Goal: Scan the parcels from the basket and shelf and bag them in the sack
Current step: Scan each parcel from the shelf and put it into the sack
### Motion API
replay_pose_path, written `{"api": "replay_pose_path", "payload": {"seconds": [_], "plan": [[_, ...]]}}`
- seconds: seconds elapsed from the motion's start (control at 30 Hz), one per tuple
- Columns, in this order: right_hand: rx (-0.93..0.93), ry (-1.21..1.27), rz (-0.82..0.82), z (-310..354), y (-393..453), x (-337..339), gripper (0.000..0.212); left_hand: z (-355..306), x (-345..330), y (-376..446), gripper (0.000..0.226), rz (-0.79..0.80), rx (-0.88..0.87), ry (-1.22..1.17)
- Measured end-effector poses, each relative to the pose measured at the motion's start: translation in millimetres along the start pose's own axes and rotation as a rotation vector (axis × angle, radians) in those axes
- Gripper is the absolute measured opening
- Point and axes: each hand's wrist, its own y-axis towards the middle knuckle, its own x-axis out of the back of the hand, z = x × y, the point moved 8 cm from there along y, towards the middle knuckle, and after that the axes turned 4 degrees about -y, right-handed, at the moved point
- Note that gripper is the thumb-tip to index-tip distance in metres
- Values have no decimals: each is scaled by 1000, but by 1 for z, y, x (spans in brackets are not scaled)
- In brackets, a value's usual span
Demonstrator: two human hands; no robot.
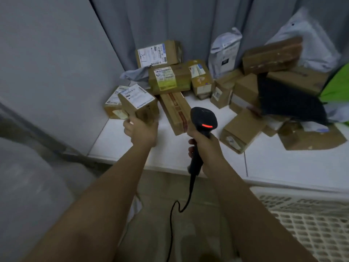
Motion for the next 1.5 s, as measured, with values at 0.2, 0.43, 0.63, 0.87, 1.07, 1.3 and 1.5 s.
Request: {"api": "replay_pose_path", "payload": {"seconds": [0.2,0.43,0.63,0.87,1.07,1.3,1.5], "plan": [[-4,17,38,-3,25,-13,16,-47,-31,57,90,-174,-185,160],[-74,-59,17,-26,39,-17,13,-31,-26,89,96,-213,-20,105],[-21,17,6,-8,21,-20,22,-42,23,23,99,-137,-307,-239],[256,-70,-50,36,-51,-8,41,-50,73,-129,111,105,-711,-230],[340,60,87,29,-137,-14,44,-54,140,-212,103,213,-764,-305],[429,-97,227,34,-223,-21,36,-33,204,-240,32,430,-162,-729],[508,-69,317,73,-273,-33,19,-56,252,-264,33,617,-143,-790]]}}
